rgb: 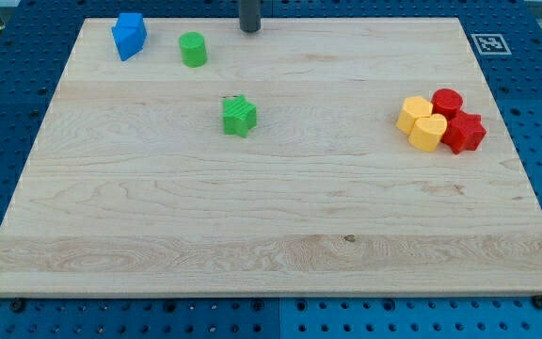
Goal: Move the green circle to the right of the blue cube
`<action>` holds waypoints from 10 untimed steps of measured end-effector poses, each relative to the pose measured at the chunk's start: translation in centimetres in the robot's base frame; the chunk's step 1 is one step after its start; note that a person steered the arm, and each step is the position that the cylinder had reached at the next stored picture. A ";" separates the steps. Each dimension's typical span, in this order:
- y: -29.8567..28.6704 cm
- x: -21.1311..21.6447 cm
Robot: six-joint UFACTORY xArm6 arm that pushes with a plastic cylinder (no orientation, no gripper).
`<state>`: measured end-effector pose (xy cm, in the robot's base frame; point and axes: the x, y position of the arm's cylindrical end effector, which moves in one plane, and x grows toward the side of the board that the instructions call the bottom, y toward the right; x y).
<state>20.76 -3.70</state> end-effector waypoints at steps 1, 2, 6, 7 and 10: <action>0.1 -0.2; 0.2 -0.3; 1.0 -0.4; 1.0 -0.4; 7.0 3.7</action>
<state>24.43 3.33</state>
